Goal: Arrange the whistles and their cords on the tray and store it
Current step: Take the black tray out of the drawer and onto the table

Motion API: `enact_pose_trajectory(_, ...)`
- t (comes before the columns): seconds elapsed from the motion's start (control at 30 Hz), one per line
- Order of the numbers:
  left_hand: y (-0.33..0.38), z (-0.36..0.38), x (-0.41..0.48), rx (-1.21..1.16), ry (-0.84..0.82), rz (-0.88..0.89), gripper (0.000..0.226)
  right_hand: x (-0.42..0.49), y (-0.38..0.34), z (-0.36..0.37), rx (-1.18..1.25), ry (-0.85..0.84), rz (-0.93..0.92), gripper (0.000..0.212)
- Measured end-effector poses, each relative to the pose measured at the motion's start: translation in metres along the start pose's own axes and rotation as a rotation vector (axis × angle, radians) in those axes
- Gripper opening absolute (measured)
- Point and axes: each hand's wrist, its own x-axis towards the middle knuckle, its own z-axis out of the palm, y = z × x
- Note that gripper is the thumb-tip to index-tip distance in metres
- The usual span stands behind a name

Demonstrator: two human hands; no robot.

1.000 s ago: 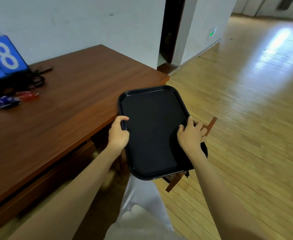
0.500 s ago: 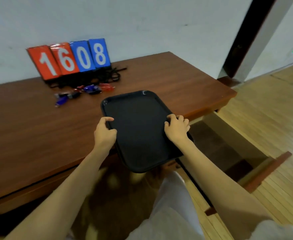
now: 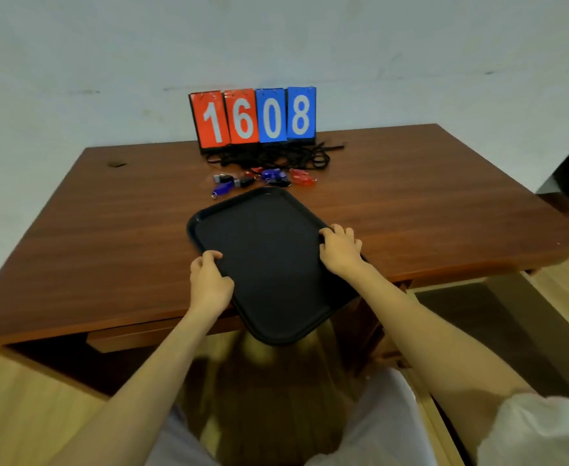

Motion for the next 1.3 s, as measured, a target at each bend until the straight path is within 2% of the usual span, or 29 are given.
enact_pose_trajectory(0.07, -0.003, 0.001, -0.003, 0.105, 0.045, 0.041, 0.048, 0.014, -0.011, -0.007, -0.075, -0.104, -0.038, 0.048)
enact_pose_trajectory(0.13, -0.008, 0.003, -0.003, 0.385, 0.099, 0.140, 0.051, 0.024, -0.021, -0.014, -0.176, -0.162, -0.051, 0.055)
enact_pose_trajectory(0.2, -0.009, 0.002, 0.004, 0.583, 0.014, 0.227, 0.048, 0.028, -0.032, -0.016, -0.255, -0.117, -0.054, 0.059)
enact_pose_trajectory(0.27, -0.010, -0.003, 0.014, 0.672, -0.076, 0.292, 0.044, 0.021, -0.046, -0.011, -0.275, -0.039, -0.080, 0.053)
enact_pose_trajectory(0.33, -0.013, -0.010, 0.025, 0.718, -0.132, 0.295, 0.048, 0.008, -0.058, -0.001, -0.224, -0.036, -0.107, 0.050)
enact_pose_trajectory(0.5, -0.005, -0.008, 0.027, 0.955, -0.139, 0.272, 0.056, -0.011, -0.063, 0.018, -0.171, -0.239, 0.006, 0.065)
enact_pose_trajectory(0.67, 0.020, 0.012, -0.007, 1.150, -0.133, 0.236, 0.060, 0.009, -0.044, 0.003, -0.186, -0.329, -0.068, 0.061)
enact_pose_trajectory(0.73, 0.031, 0.019, -0.013, 1.135, -0.134, 0.326, 0.056, 0.020, -0.033, -0.004, -0.207, -0.314, -0.061, 0.055)
enact_pose_trajectory(0.9, 0.037, 0.015, 0.006, 0.827, -0.152, 0.499, 0.039, 0.024, -0.023, -0.004, -0.186, -0.110, -0.028, 0.057)
enact_pose_trajectory(0.97, 0.023, 0.010, 0.022, 0.730, -0.198, 0.447, 0.043, 0.018, -0.020, 0.000, -0.167, -0.073, -0.037, 0.057)
enact_pose_trajectory(1.07, 0.005, 0.009, 0.034, 0.757, -0.254, 0.360, 0.049, 0.009, -0.012, 0.008, -0.141, -0.131, -0.050, 0.060)
enact_pose_trajectory(1.3, -0.002, 0.001, 0.036, 0.722, -0.268, 0.346, 0.050, 0.003, -0.013, 0.010, -0.128, -0.162, -0.078, 0.065)
